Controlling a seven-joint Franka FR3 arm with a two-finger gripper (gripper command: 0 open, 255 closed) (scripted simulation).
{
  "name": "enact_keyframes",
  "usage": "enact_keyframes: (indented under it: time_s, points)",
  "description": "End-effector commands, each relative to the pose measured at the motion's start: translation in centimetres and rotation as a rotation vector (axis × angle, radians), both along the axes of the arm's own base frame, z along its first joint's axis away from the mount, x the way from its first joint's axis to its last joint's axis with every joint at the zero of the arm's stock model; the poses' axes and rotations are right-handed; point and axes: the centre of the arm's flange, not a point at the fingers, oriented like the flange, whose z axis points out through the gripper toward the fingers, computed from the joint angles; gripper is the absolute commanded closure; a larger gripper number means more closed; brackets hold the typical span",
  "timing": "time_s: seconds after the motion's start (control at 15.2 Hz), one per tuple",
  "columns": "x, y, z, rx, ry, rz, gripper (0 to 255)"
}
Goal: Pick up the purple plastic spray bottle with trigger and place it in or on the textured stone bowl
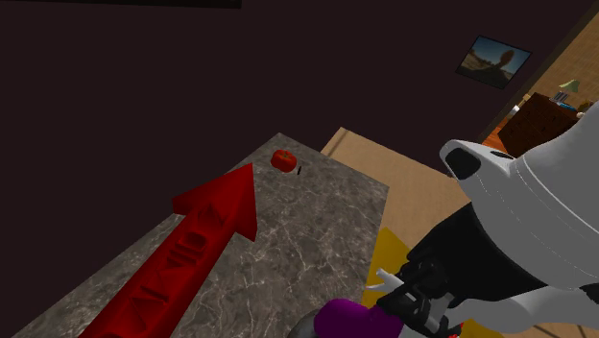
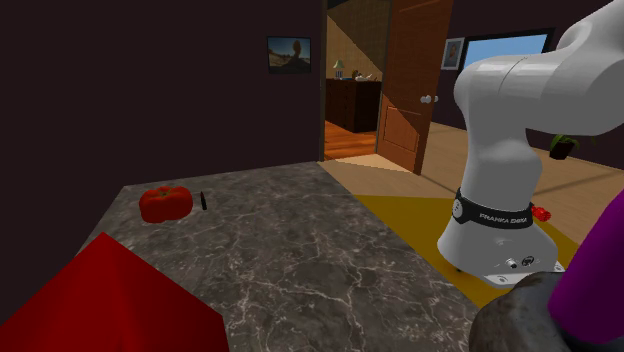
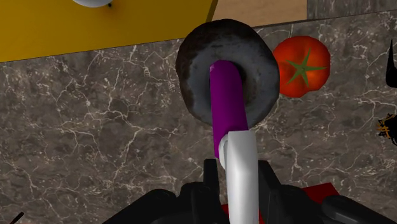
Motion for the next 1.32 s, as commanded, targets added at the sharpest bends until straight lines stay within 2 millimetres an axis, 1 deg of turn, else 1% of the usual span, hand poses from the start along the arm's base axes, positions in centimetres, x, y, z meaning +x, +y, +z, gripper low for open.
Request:
enact_keyframes:
  time_s: [0.0, 0.2, 0.26, 0.59, 0.79, 0.86, 1.25]
  points:
    - [0.0, 0.0, 0.0, 0.000, 0.000, 0.000, 255]
    - [0.0, 0.0, 0.0, 0.000, 0.000, 0.000, 255]
    - [0.0, 0.0, 0.0, 0.000, 0.000, 0.000, 0]
    - [0.0, 0.0, 0.0, 0.000, 0.000, 0.000, 0]
    - [-0.6, -0.1, 3.9, 0.000, 0.000, 0.000, 0]
    - [-0.7, -0.1, 4.9, 0.000, 0.000, 0.000, 0]
    - [-0.7, -0.1, 4.9, 0.000, 0.000, 0.000, 0]
